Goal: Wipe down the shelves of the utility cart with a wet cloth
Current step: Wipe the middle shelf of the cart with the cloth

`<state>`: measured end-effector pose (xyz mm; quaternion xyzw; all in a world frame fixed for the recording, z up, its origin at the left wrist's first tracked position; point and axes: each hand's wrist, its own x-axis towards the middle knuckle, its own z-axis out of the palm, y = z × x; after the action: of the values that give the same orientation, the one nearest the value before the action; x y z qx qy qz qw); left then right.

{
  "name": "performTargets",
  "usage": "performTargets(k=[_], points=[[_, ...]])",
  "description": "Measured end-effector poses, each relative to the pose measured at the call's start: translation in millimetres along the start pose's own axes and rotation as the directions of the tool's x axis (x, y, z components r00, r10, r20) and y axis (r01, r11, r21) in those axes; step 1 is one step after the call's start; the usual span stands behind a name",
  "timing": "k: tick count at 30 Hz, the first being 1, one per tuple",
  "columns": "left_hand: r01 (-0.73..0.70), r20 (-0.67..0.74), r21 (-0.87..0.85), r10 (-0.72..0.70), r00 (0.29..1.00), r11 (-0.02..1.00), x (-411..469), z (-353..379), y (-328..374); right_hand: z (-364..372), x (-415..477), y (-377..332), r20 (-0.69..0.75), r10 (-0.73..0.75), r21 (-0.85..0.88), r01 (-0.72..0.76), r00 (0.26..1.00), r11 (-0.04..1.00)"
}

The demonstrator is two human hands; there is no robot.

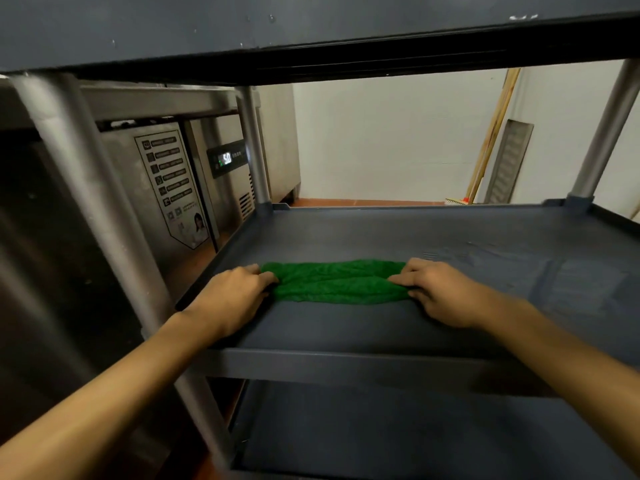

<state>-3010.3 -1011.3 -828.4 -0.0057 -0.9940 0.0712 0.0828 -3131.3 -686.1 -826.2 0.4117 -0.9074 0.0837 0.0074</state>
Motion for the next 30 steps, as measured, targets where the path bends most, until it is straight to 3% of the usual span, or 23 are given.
performTargets(k=[7, 13, 23, 30], points=[[-0.021, -0.045, -0.07, 0.018, 0.999, 0.997, -24, -1, 5, -3, -15, -8, 0.015, -0.044, 0.035, 0.043, 0.999, 0.998], [-0.081, 0.008, -0.142, 0.083, 0.996, 0.986, -41, -10, 0, -3, -34, -11, -0.001, -0.059, 0.104, 0.059, 0.998, 0.993], [-0.082, 0.037, -0.25, 0.094, 0.995, 0.965, -68, -17, 2, -21, -61, -27, 0.112, -0.053, 0.2, 0.03, 0.992, 0.979], [-0.149, 0.088, -0.303, 0.183, 0.979, 0.941, -77, -30, 4, -33, -73, -30, 0.237, -0.029, 0.201, -0.019, 0.971, 0.979]])
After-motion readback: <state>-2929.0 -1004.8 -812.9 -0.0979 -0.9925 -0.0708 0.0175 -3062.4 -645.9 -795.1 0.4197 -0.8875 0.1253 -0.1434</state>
